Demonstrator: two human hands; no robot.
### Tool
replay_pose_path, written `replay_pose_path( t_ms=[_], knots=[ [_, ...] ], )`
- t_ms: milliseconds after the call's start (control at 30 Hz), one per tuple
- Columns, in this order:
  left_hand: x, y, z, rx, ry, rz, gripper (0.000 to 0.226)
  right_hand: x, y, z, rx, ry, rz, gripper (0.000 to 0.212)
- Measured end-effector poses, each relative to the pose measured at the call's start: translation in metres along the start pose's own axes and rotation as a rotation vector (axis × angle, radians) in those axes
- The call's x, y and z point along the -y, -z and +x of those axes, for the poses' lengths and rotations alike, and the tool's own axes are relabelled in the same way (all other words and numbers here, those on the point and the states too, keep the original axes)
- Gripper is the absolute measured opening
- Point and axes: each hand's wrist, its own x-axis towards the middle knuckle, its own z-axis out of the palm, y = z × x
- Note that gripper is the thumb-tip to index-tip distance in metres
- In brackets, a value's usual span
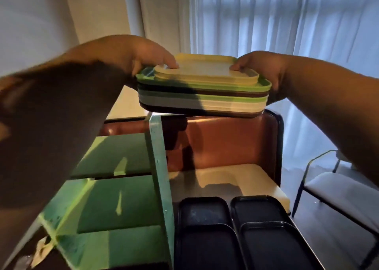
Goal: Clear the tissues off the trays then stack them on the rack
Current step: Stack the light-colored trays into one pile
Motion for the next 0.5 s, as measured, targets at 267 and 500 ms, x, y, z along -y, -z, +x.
replay_pose_path(
  t_ms=[267,500],
  knots=[
    [0.077,0.101,0.000,-0.075,0.053,0.048,0.035,0.044,-0.120,0.019,0.024,-0.028,-0.006,0.037],
    [0.134,0.154,-0.004,-0.084,0.071,0.122,0.025,0.065,-0.203,0.031,0.004,-0.003,-0.155,0.052]
  ],
)
